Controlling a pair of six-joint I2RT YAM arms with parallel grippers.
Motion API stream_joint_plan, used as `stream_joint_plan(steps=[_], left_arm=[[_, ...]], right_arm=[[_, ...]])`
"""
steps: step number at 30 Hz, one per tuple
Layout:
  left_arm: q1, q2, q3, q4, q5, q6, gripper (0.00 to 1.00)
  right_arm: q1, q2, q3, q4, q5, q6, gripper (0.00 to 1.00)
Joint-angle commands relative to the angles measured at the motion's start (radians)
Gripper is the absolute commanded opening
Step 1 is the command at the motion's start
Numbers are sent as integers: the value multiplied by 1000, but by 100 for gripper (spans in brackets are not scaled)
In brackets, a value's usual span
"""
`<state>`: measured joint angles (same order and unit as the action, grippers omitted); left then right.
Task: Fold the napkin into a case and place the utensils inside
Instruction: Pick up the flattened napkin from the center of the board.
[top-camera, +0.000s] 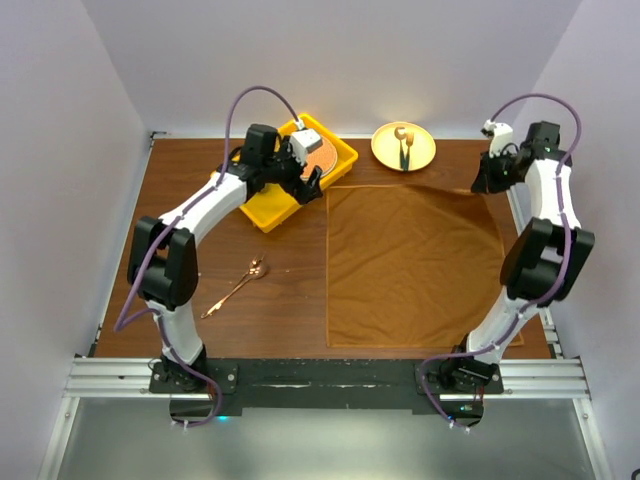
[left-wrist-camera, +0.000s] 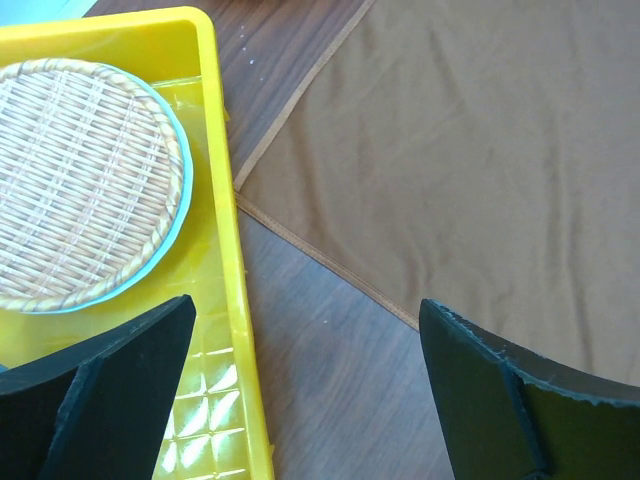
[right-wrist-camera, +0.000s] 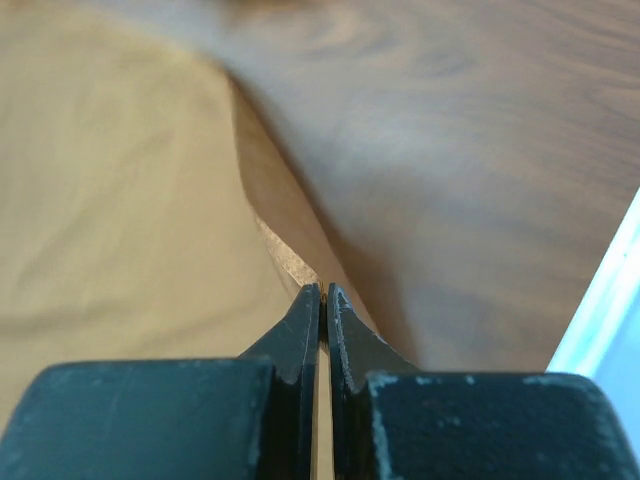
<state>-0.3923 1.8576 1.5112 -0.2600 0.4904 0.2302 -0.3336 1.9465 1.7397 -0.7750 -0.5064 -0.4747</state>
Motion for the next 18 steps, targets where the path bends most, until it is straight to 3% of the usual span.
stream_joint_plan(steps=[1,7,12,18], left_arm=[[26,-11,29,10,122,-51,100],[27,-58,-45,-1,168,38,100],[23,-142,-210,14,186,233,100],[-3,-152,-269,-48,105,498,77]], right_arm=[[5,-162,-232,-199,-40,-241,0],[-25,-342,-465,-292,66,-471,0],[-79,-383,-517,-293,146,-579,0],[-165,-313,-415,-323,161,-633,0]])
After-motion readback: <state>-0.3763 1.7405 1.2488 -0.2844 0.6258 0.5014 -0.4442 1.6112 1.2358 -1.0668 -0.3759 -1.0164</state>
